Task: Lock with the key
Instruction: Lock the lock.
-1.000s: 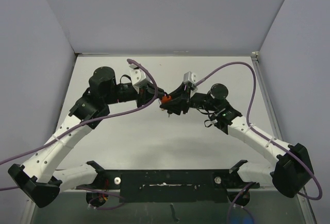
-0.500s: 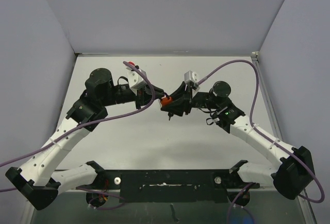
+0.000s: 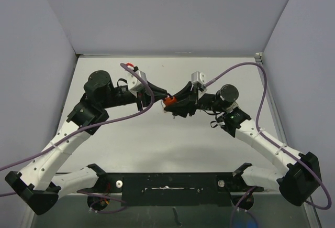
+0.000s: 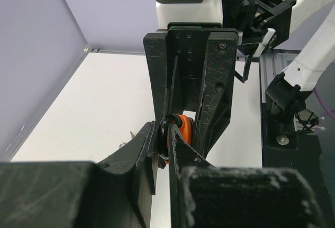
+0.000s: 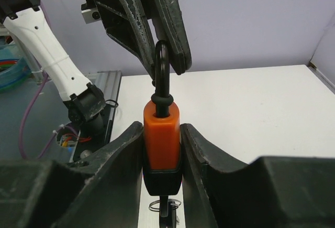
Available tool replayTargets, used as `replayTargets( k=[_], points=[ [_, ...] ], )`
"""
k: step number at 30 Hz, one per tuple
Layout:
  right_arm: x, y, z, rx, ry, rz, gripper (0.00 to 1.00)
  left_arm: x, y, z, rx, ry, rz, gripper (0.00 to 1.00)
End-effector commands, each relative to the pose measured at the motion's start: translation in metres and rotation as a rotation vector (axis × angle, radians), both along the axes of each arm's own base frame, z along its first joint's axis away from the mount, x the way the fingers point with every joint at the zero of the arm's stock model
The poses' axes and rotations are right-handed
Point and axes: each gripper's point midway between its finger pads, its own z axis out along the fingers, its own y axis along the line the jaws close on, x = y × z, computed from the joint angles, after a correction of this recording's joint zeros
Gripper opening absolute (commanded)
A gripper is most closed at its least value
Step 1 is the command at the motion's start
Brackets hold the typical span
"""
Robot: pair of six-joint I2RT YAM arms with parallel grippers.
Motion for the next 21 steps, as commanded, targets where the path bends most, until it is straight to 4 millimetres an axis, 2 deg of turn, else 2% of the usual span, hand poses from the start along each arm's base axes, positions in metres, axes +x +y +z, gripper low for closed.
replayTargets(
  k=[1, 5, 13, 19, 21],
  points=[
    [-0.012, -0.025, 0.115, 0.318, -0.322, -0.121, 0.00, -0.001, -0.004, -0.062, 0.110, 0.197, -0.014, 0.00],
    [-0.004, -0.026, 0.125, 0.334, -0.326, -0.162, 0.00, -0.002, -0.006, -0.076, 0.130, 0.231, -0.017, 0.00],
    [0.003, -0.030, 0.157, 0.363, -0.373, -0.217, 0.00, -0.012, -0.014, -0.089, 0.154, 0.267, -0.074, 0.00],
    [-0.003, -0.038, 0.182, 0.343, -0.437, -0.245, 0.00, -0.023, -0.020, -0.099, 0.207, 0.291, -0.097, 0.00],
    [-0.005, -0.040, 0.184, 0.315, -0.452, -0.247, 0.00, -0.024, -0.020, -0.106, 0.245, 0.300, -0.071, 0.00]
  ],
)
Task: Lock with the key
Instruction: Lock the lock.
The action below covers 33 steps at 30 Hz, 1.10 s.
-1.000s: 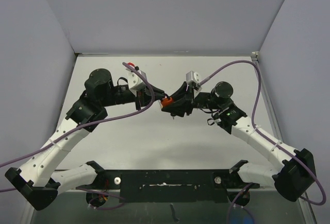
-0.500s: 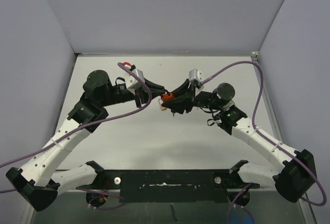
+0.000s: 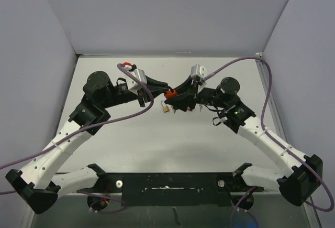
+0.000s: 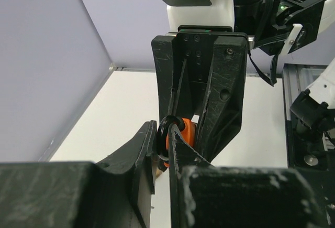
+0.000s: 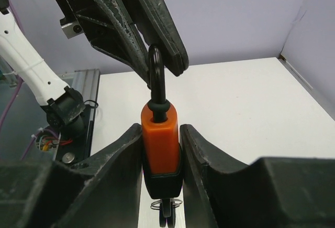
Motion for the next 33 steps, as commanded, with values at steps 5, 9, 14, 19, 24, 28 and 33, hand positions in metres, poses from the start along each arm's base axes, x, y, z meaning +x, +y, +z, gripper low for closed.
replayTargets(
  k=[5, 9, 14, 19, 24, 28, 33],
  points=[
    [-0.031, -0.039, 0.168, 0.254, -0.488, -0.116, 0.00, -0.039, -0.001, -0.123, 0.357, 0.405, -0.046, 0.00],
    [-0.037, -0.040, 0.171, 0.232, -0.514, -0.097, 0.00, -0.042, 0.006, -0.128, 0.397, 0.435, -0.029, 0.00],
    [-0.040, -0.041, 0.171, 0.210, -0.530, -0.086, 0.00, -0.050, 0.009, -0.136, 0.436, 0.480, -0.045, 0.00],
    [-0.041, -0.040, 0.174, 0.201, -0.544, -0.075, 0.00, -0.062, 0.007, -0.139, 0.456, 0.513, -0.096, 0.00],
    [-0.042, -0.036, 0.175, 0.198, -0.541, -0.046, 0.00, -0.079, -0.004, -0.144, 0.462, 0.546, -0.190, 0.00],
    [-0.037, -0.033, 0.171, 0.196, -0.524, -0.049, 0.00, -0.082, -0.007, -0.146, 0.472, 0.544, -0.202, 0.00],
    [-0.031, -0.036, 0.177, 0.228, -0.530, -0.098, 0.00, -0.087, -0.009, -0.148, 0.475, 0.562, -0.235, 0.00]
  ],
)
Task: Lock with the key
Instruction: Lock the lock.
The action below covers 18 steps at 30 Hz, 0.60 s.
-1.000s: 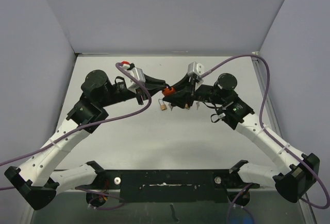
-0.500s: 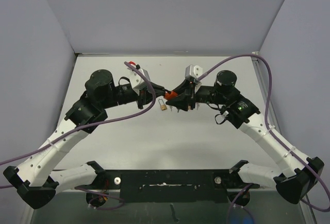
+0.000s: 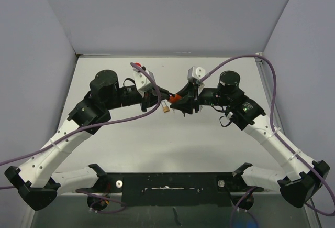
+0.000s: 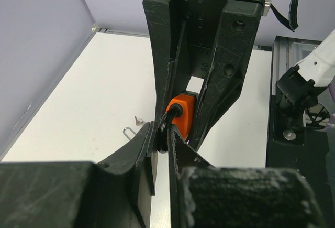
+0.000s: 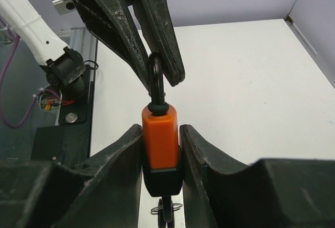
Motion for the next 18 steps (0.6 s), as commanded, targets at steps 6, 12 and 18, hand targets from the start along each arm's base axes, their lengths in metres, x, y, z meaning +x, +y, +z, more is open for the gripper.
replayTargets(
  k=[6, 12, 18],
  points=[
    [-0.013, -0.021, 0.198, 0.468, -0.553, -0.083, 0.00, -0.082, -0.010, -0.136, 0.343, 0.503, -0.269, 0.00],
    [-0.007, -0.016, 0.208, 0.475, -0.556, -0.080, 0.00, -0.090, -0.016, -0.146, 0.365, 0.530, -0.297, 0.00],
    [0.001, -0.012, 0.217, 0.478, -0.556, -0.086, 0.00, -0.093, -0.017, -0.153, 0.381, 0.542, -0.299, 0.00]
  ],
)
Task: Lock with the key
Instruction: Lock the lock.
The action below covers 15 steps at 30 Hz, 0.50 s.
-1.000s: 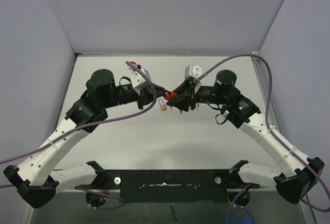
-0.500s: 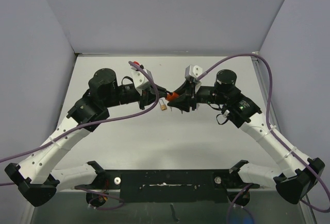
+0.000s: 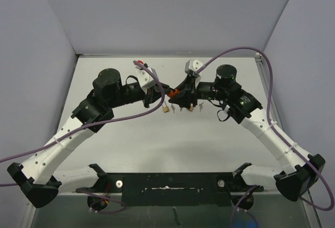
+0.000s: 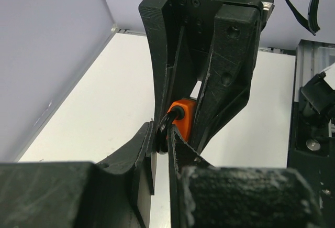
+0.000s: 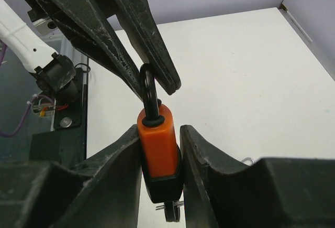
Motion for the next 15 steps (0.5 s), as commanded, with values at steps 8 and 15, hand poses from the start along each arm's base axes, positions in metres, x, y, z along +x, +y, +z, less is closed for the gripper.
replayTargets(
  k=[8, 15],
  points=[
    [-0.022, -0.014, 0.210, 0.487, -0.589, -0.028, 0.00, -0.101, -0.013, -0.143, 0.346, 0.550, -0.304, 0.00],
    [-0.020, -0.013, 0.171, 0.418, -0.473, -0.036, 0.00, -0.057, -0.017, -0.101, 0.222, 0.381, -0.099, 0.00]
  ],
)
